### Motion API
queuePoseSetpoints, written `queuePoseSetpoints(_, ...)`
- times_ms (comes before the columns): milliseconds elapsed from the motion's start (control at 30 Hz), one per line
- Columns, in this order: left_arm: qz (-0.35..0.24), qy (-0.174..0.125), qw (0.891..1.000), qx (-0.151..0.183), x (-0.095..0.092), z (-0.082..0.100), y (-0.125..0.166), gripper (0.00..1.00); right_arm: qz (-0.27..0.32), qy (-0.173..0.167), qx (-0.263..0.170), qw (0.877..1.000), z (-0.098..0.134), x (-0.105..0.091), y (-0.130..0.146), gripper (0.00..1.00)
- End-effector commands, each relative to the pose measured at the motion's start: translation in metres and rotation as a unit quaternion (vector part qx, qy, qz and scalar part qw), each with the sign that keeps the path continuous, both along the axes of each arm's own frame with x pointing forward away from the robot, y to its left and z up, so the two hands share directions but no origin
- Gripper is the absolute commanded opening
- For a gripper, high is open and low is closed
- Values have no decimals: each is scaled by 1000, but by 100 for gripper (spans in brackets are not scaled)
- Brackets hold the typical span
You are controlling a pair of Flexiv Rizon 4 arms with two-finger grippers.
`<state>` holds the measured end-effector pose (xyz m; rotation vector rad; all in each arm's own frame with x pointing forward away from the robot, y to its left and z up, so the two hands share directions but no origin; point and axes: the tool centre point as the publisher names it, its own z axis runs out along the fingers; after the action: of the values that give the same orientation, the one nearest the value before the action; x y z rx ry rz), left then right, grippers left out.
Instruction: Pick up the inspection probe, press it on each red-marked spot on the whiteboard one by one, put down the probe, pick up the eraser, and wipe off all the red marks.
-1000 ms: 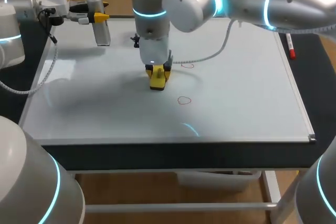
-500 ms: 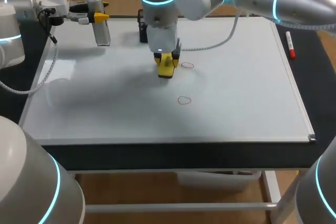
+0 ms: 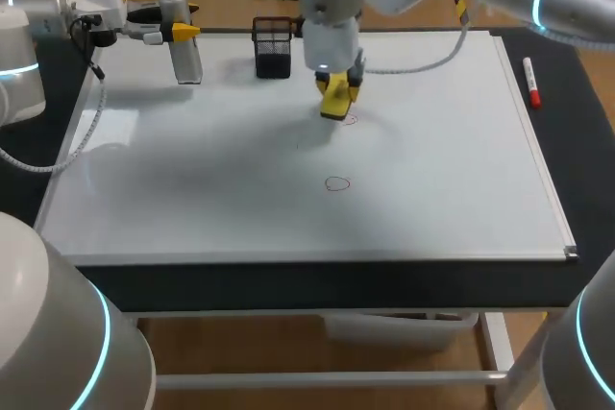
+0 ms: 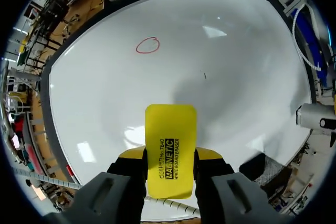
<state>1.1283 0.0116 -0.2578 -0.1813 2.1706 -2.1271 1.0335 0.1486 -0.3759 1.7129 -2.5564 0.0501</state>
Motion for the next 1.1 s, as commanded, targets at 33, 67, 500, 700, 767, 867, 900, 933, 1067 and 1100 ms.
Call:
queuePoseSetpoints(33,2,0,1000,2,-2,2,-1,0,-24,2,13,1000,5,4,-34,0)
queuePoseSetpoints(67,2,0,1000,2,-2,2,-1,0,-31,2,10,999,5,6,-41,0)
queuePoseSetpoints(500,2,0,1000,2,-2,2,-1,0,-124,8,13,992,4,23,-121,0)
queuePoseSetpoints(700,2,0,1000,2,-2,2,-1,0,-157,11,13,987,4,29,-152,0)
queuePoseSetpoints(767,2,0,1000,2,-2,2,-1,0,-167,14,20,986,2,31,-163,0)
queuePoseSetpoints(867,2,0,1000,2,-2,2,-1,0,-182,18,21,983,0,33,-176,0)
queuePoseSetpoints(900,2,0,1000,2,-2,2,-1,0,-188,19,24,982,-1,34,-180,0)
queuePoseSetpoints(933,2,0,1000,2,-2,2,-1,0,-194,20,29,980,-1,34,-185,0)
queuePoseSetpoints(1067,2,0,1000,2,-2,2,-1,0,-214,20,29,976,-3,36,-202,0)
queuePoseSetpoints(1100,2,0,1000,2,-2,2,-1,0,-222,20,32,974,-4,36,-207,0)
